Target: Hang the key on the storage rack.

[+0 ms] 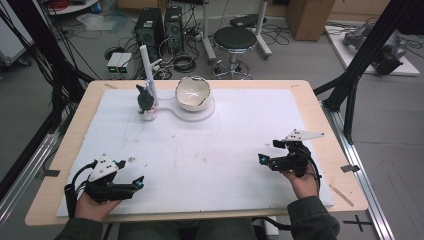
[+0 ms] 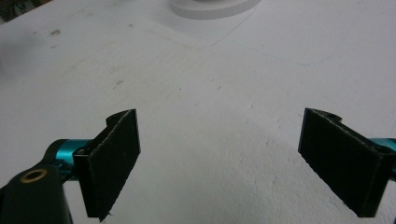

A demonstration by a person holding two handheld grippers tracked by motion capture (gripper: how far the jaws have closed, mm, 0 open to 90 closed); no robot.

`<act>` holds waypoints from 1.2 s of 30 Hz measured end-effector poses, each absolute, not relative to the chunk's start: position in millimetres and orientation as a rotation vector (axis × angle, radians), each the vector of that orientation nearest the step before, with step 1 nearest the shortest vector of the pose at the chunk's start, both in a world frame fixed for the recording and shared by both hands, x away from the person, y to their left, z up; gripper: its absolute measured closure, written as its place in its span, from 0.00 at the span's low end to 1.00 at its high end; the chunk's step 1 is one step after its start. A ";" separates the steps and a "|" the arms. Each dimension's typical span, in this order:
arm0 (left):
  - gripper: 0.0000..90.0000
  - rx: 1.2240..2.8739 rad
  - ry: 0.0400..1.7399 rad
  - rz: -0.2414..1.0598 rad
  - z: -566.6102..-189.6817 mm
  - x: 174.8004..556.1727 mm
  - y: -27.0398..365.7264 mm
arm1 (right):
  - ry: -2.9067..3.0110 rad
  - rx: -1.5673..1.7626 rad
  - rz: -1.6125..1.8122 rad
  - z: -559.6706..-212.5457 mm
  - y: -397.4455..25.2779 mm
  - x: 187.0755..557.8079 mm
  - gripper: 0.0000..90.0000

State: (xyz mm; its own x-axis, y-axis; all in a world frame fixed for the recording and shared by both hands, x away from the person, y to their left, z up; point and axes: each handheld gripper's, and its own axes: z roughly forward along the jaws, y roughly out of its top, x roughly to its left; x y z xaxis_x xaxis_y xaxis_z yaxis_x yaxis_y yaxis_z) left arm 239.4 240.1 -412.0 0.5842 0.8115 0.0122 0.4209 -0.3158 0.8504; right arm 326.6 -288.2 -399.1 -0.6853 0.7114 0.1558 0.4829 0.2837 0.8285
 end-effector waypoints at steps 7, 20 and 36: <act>0.20 1.943 0.989 0.564 -412.5 239.3 240.9 | 2.306 1.109 1.350 -403.0 -293.9 322.1 0.13; 0.20 1.943 0.993 0.560 -413.1 238.1 243.0 | 2.301 1.120 1.346 -414.4 -303.3 314.5 0.13; 0.20 1.950 0.990 0.555 -414.4 237.7 243.4 | 2.302 1.118 1.339 -419.8 -305.4 307.0 0.13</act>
